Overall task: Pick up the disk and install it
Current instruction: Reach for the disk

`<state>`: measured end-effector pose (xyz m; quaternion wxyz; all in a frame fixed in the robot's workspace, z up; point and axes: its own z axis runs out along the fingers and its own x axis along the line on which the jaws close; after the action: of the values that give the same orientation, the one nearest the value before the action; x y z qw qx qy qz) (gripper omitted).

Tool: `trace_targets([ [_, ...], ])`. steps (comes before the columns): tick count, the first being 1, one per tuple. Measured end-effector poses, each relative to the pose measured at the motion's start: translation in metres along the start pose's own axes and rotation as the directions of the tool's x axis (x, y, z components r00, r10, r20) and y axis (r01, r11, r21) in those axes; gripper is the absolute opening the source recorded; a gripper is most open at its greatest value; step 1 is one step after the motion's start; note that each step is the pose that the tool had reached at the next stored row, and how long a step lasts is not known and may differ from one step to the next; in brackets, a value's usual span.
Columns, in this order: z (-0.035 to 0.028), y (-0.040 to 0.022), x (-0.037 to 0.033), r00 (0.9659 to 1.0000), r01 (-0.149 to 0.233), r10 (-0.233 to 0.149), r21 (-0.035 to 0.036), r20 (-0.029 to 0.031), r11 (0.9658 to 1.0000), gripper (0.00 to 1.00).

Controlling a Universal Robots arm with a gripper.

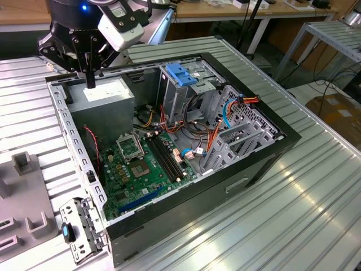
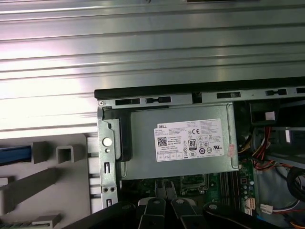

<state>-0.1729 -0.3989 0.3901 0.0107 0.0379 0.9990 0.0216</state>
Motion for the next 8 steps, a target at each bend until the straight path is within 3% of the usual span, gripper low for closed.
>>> trace_targets([
  [8, 0.0001, -0.0002, 0.0021, 1.0, 0.0, 0.0, 0.0, -0.0002, 1.0, 0.11],
])
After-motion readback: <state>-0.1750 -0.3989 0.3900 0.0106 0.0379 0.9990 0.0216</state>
